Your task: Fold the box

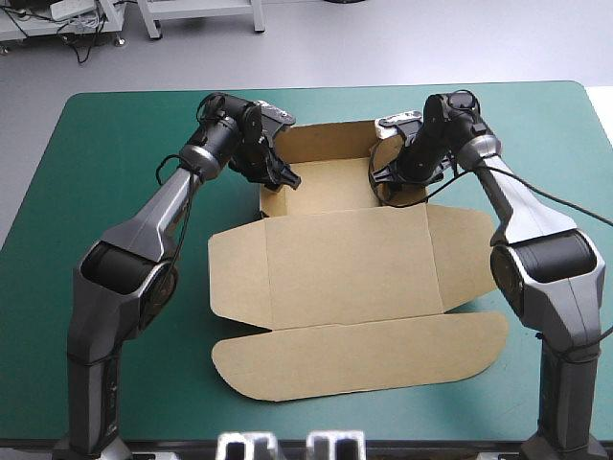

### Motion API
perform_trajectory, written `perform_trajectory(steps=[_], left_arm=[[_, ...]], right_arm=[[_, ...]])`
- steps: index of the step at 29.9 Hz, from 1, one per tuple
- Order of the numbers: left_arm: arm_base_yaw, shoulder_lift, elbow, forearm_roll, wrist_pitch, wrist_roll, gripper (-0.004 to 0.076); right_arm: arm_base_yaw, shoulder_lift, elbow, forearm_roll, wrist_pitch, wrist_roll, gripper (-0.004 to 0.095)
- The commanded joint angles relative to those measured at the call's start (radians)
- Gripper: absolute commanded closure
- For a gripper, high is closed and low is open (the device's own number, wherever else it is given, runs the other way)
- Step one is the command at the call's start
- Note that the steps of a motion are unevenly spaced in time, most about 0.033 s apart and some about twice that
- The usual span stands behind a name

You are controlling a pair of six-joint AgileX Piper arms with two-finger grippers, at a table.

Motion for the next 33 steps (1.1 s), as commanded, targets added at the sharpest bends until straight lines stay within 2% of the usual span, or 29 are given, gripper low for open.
perform_trajectory(steps=[1, 16, 29, 31, 33], left_arm=[[0.009, -0.083, -0.022, 0.014, 0.051, -0.025, 0.0237], [0.026, -0.118, -0.027, -0.070, 0.048, -0.023, 0.0237], [0.026, -0.176, -0.172, 0.067, 0.049, -0.025, 0.0238], [0.026, -0.198, -0.178, 0.067, 0.051, -0.025, 0.0254], [0.026, -0.225, -0.178, 0.067, 0.051, -0.007, 0.0324]], right_arm=[[0.002, -0.072, -0.032, 0.015, 0.018, -0.005, 0.0226], [-0.020, -0.119, -0.085, -0.035, 0.018, 0.010, 0.0227], [-0.025, -0.167, -0.186, -0.038, 0.018, 0.003, 0.0227], [-0.025, -0.184, -0.186, -0.038, 0.018, 0.003, 0.0227], [-0.025, -0.209, -0.186, -0.038, 0.018, -0.002, 0.0229]])
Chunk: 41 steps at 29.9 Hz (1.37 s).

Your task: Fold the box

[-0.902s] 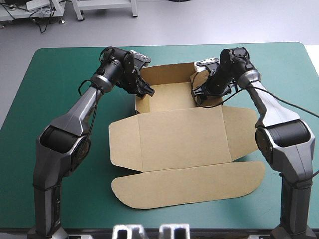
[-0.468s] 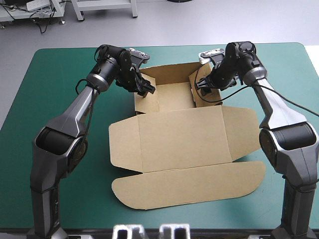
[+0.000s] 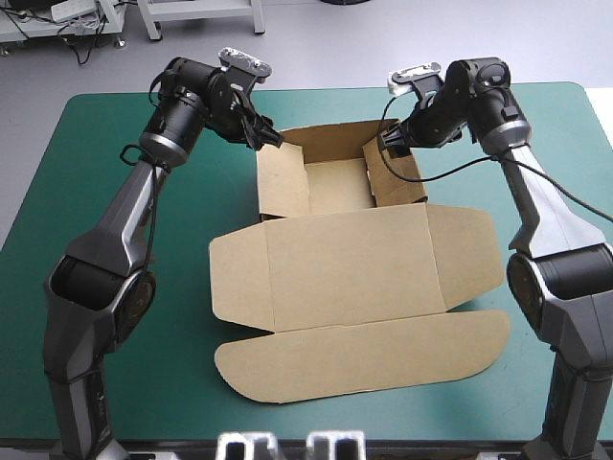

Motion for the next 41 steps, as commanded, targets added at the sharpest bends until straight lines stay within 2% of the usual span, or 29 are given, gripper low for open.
perform_trajectory(steps=[1, 5, 6, 13, 16, 22, 27, 30, 35, 39, 41], left_arm=[[0.000, -0.120, -0.037, 0.012, 0.039, 0.018, 0.0390], [0.000, -0.207, -0.035, 0.045, 0.039, 0.031, 0.0701], [0.000, -0.226, -0.033, 0.048, 0.039, 0.052, 0.0729], [0.000, -0.444, 0.141, 0.037, 0.039, 0.055, 0.0727], [0.000, -0.551, 0.308, 0.059, 0.039, 0.055, 0.0727], [0.000, -0.747, 0.751, 0.029, 0.039, 0.045, 0.0727], [0.000, -0.832, 0.996, 0.051, 0.039, -0.033, 0.0727], [0.000, -0.842, 1.062, 0.051, 0.039, -0.059, 0.0727], [0.000, -0.842, 1.073, 0.047, 0.033, -0.063, 0.0727], [0.000, -0.842, 1.073, 0.049, 0.031, -0.063, 0.0727], [0.000, -0.842, 1.073, 0.047, 0.037, -0.063, 0.0727]], right_arm=[[-0.008, -0.109, -0.036, 0.001, 0.004, -0.021, 0.0232], [-0.008, -0.174, -0.036, -0.004, 0.004, -0.046, 0.0233], [-0.008, -0.190, -0.036, -0.006, 0.004, -0.049, 0.0233], [-0.008, -0.211, -0.036, -0.013, 0.004, -0.069, 0.0233], [-0.008, -0.188, -0.036, -0.011, 0.004, -0.069, 0.0232], [-0.010, -0.127, -0.036, -0.030, 0.004, -0.050, 0.0232], [-0.010, -0.054, -0.036, -0.032, 0.004, -0.050, 0.0232], [-0.011, 0.000, -0.036, -0.034, 0.004, -0.050, 0.0233], [-0.013, 0.081, -0.036, -0.027, -0.013, -0.039, 0.0233], [-0.013, 0.119, -0.036, 0.020, -0.014, -0.039, 0.0234], [-0.013, 0.128, -0.036, 0.042, -0.012, -0.041, 0.0268]])
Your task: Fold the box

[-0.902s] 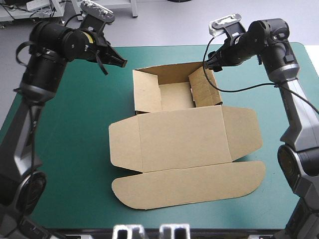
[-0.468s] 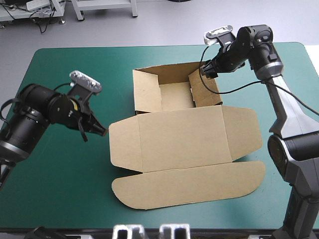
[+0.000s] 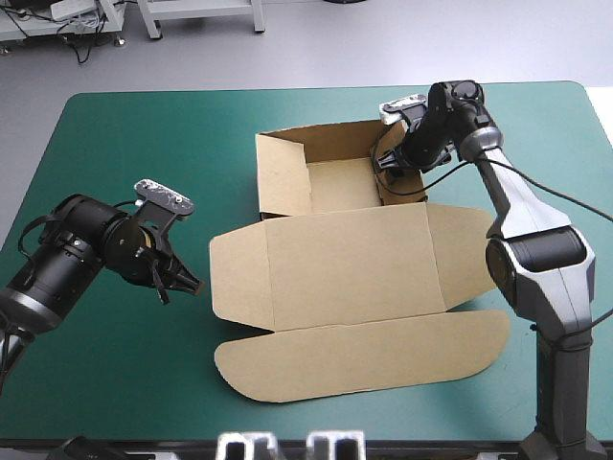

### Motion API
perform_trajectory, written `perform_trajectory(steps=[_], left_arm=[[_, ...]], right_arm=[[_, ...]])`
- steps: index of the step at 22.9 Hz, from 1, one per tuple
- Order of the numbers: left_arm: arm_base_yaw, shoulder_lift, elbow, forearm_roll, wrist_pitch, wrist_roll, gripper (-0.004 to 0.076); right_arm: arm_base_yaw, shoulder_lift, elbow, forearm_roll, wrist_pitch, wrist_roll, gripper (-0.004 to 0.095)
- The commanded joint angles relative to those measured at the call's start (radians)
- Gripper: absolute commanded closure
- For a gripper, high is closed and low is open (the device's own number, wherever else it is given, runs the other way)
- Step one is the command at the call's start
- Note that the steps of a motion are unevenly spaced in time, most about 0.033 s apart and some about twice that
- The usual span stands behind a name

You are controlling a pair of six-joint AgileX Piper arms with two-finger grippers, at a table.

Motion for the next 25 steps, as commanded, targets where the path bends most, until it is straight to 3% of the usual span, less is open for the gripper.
perform_trajectory(steps=[1, 6, 7, 8, 10, 13, 17, 22, 25], left_arm=[[0.000, -0.027, -0.024, 0.003, 0.044, -0.020, 0.0727], [0.000, -0.027, -0.023, -0.010, 0.044, -0.034, 0.0728], [0.000, -0.027, -0.020, -0.012, 0.044, -0.034, 0.0728], [0.000, -0.027, -0.019, -0.012, 0.044, -0.034, 0.0728], [0.000, -0.034, -0.019, 0.009, 0.044, -0.034, 0.0733], [0.000, -0.070, -0.019, 0.015, 0.041, -0.035, 0.0733], [0.000, -0.136, -0.019, 0.010, 0.042, -0.042, 0.0733], [0.000, -0.138, -0.019, 0.008, 0.033, -0.054, 0.0733], [0.000, -0.138, -0.019, 0.011, 0.033, -0.054, 0.0733]], right_arm=[[-0.006, -0.054, -0.028, 0.048, -0.013, -0.008, 0.0287], [-0.006, -0.046, -0.028, 0.056, 0.003, -0.013, 0.0595], [-0.006, -0.046, -0.028, 0.056, 0.003, -0.025, 0.0675], [-0.006, -0.046, -0.032, 0.051, 0.003, -0.062, 0.0834], [-0.016, -0.046, -0.036, 0.028, 0.003, -0.072, 0.0922], [-0.076, -0.046, -0.043, 0.028, 0.003, -0.076, 0.0926], [-0.244, -0.056, -0.090, 0.023, 0.003, -0.076, 0.0926], [-0.420, -0.063, -0.153, -0.094, 0.001, -0.054, 0.0926], [-0.495, -0.061, -0.153, -0.107, -0.009, -0.054, 0.0926]])
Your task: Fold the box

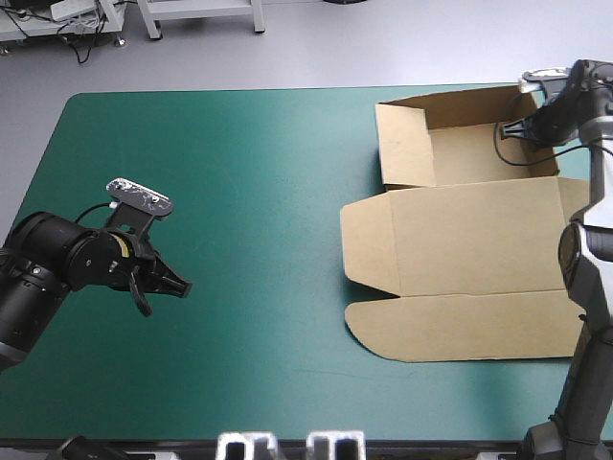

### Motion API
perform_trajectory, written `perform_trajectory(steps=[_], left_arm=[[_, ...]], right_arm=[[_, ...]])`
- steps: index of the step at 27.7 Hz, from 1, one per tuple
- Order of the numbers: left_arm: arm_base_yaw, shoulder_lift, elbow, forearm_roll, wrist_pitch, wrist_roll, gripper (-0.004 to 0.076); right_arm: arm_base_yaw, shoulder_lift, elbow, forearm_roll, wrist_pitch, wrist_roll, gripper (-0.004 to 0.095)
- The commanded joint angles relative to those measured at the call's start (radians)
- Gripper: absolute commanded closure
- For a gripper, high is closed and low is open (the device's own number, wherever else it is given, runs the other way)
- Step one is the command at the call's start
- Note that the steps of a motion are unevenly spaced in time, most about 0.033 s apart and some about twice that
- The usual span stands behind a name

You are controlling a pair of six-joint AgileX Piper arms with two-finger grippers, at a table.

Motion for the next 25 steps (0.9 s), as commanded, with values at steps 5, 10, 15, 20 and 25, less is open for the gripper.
perform_trajectory(steps=[5, 10, 15, 20, 25], left_arm=[[0.000, -0.018, -0.020, 0.008, 0.025, -0.011, 0.0733], [0.000, -0.018, -0.020, 0.008, 0.025, -0.011, 0.0733], [0.000, -0.018, -0.020, 0.012, 0.043, -0.011, 0.0733], [0.000, -0.018, -0.020, 0.019, 0.043, -0.011, 0.0733], [0.000, -0.018, -0.020, 0.019, 0.034, -0.011, 0.0733]], right_arm=[[-0.149, -0.076, -0.035, -0.015, -0.027, 0.001, 0.0926], [-0.205, -0.050, -0.035, 0.000, -0.021, -0.003, 0.0926], [-0.224, -0.028, -0.035, -0.024, -0.025, -0.006, 0.0908], [-0.251, -0.028, -0.035, -0.033, -0.064, -0.035, 0.0602], [-0.275, -0.052, -0.038, -0.045, -0.060, -0.027, 0.0064]])
